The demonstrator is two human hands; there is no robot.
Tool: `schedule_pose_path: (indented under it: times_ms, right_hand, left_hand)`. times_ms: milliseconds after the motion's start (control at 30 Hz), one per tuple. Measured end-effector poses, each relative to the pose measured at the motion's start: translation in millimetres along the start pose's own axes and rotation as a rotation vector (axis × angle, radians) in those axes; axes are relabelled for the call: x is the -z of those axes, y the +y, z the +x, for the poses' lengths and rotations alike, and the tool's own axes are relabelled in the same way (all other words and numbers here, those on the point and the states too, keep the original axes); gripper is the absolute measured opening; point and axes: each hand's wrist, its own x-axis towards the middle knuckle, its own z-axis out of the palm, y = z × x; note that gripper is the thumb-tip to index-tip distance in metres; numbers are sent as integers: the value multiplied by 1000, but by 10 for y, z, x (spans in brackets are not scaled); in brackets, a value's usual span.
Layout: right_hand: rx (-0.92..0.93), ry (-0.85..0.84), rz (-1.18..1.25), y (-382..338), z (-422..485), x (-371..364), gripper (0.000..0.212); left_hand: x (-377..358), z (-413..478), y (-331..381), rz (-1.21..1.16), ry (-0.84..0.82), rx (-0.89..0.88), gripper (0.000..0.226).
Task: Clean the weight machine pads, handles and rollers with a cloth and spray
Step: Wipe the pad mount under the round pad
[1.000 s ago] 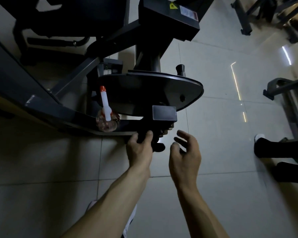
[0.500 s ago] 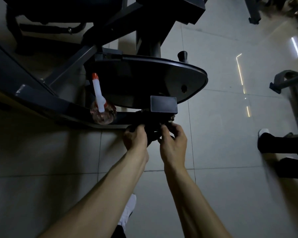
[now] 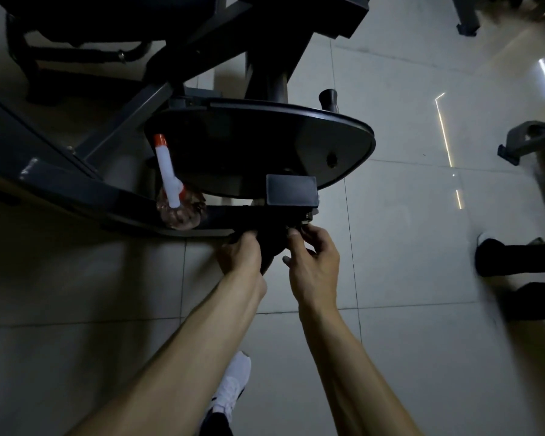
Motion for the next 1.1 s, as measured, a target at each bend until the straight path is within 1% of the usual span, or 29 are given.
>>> schedule_pose_path:
  times_ms: [67, 133, 167, 233, 300, 367, 433, 500, 567, 633, 667, 700, 733, 767, 800, 867, 933, 967, 1033, 1100]
  right_hand:
    - [2, -7, 9, 13, -5, 4, 17]
    - [-34, -13, 54, 32, -13, 24, 17]
    - [-78, -6, 101, 46, 7, 35, 18]
    - [-238, -3, 199, 88, 52, 38, 21]
    - [-465, -76, 272, 155, 62, -42, 23]
    - [-655, -164, 398, 218, 38, -164, 26]
    - [-759, -168, 594, 283, 63, -250, 35]
    - [-816, -122, 729, 304, 132, -268, 33]
    - [-850, -102, 835, 322, 220, -287, 25]
    - [-824, -121, 883, 310, 283, -301, 25]
    - [-780, -122, 859, 272, 295, -302, 23]
    - [-728, -102, 785, 239, 288, -296, 19]
    - [-667, -60, 691, 194, 283, -261, 16]
    - [-587, -10, 594, 162, 274, -195, 16]
    - [-497, 42, 537, 126, 256, -119, 20]
    - [-318, 104, 517, 38, 202, 47, 26]
    - [-141, 91, 516, -71, 103, 141, 24]
    - [-84, 71, 489, -94, 65, 139, 23]
    - [-62, 57, 418, -69, 49, 84, 24]
    - [-119, 60, 395, -99, 74, 50, 25]
  left_hand:
    - [11, 26, -24, 15, 20, -32, 32]
    - [19, 62, -5, -28, 4, 31, 28]
    - [15, 84, 24, -50, -31, 73, 24]
    - [43, 120, 17, -38, -56, 105, 18]
    - [72, 211, -77, 35, -99, 74, 21]
    - [97, 267, -224, 228, -72, -28, 23]
    - [85, 245, -263, 388, -11, -202, 21]
    - [100, 162, -161, 441, -25, -312, 12]
    - [179, 106, -71, 457, -60, -393, 13]
    - [286, 59, -29, 456, -81, -487, 18]
    - [319, 34, 3, 431, -105, -549, 17]
    - [342, -17, 24, 399, -142, -594, 17]
    - [335, -38, 34, 380, -162, -617, 27]
    - [316, -57, 35, 396, -182, -628, 32]
    - [288, -60, 29, 416, -201, -632, 33]
    - [243, -55, 19, 446, -203, -656, 33]
    - [225, -36, 10, 439, -197, -657, 37]
    - [222, -10, -1, 438, -197, -662, 39]
    - [225, 13, -16, 450, -216, -653, 39]
    - [226, -21, -2, 456, -220, -666, 34]
